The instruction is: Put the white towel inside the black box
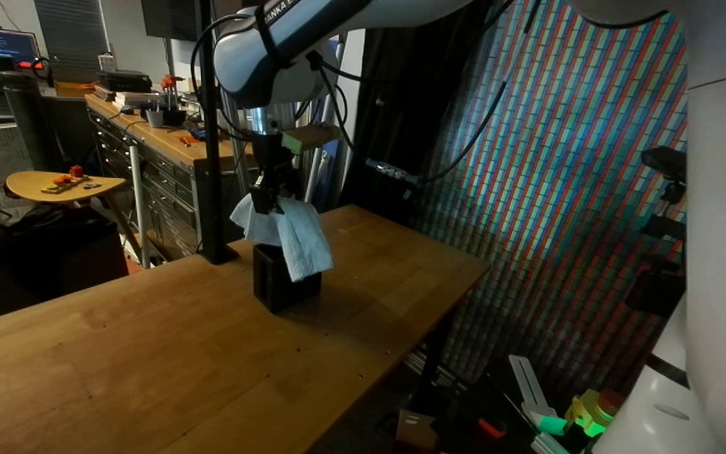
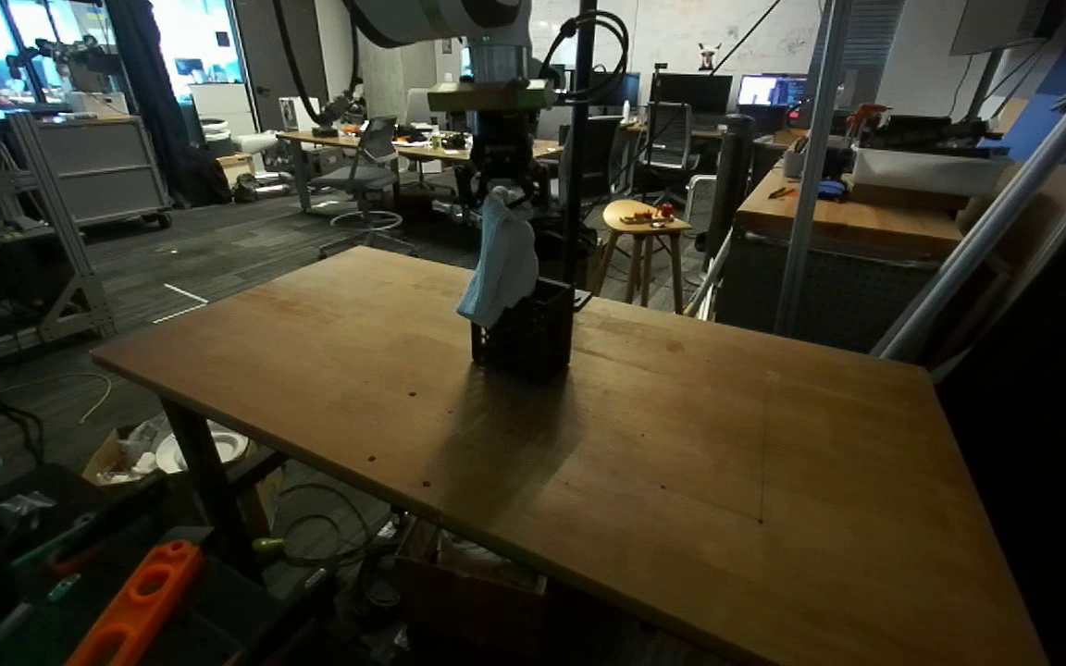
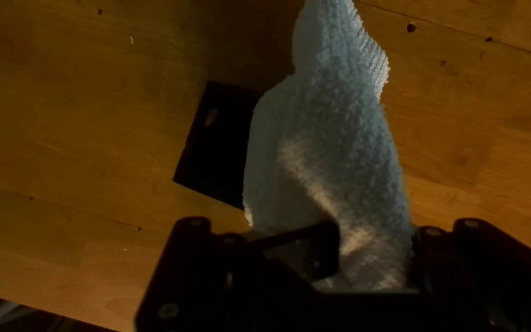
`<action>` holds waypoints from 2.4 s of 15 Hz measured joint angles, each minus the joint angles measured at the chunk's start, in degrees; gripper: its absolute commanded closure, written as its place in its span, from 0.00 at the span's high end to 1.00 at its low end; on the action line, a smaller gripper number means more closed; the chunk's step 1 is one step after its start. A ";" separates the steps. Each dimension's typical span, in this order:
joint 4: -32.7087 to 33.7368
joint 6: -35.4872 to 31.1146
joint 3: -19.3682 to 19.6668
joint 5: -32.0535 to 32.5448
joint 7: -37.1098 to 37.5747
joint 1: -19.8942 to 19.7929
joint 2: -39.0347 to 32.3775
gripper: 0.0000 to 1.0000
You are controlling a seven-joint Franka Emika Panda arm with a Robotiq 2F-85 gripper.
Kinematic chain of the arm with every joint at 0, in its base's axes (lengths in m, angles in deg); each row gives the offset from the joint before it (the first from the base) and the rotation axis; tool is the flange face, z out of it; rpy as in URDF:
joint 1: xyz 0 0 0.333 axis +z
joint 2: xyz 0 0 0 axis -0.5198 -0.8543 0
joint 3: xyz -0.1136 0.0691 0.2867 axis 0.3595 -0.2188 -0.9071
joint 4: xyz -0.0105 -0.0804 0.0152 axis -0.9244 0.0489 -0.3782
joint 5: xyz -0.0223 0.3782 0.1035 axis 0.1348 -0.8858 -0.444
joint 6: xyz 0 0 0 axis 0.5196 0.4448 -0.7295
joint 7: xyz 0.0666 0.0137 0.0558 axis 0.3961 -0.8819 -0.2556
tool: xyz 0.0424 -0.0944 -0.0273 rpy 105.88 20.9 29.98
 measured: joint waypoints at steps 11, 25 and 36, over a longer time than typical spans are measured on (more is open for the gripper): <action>-10.60 -11.11 -0.82 -8.74 0.30 -1.32 -1.88 0.00; -12.30 -15.26 -0.49 -11.48 -0.16 -2.07 -0.73 0.00; -10.22 -15.22 -0.02 -11.36 -3.62 -3.63 -1.09 0.00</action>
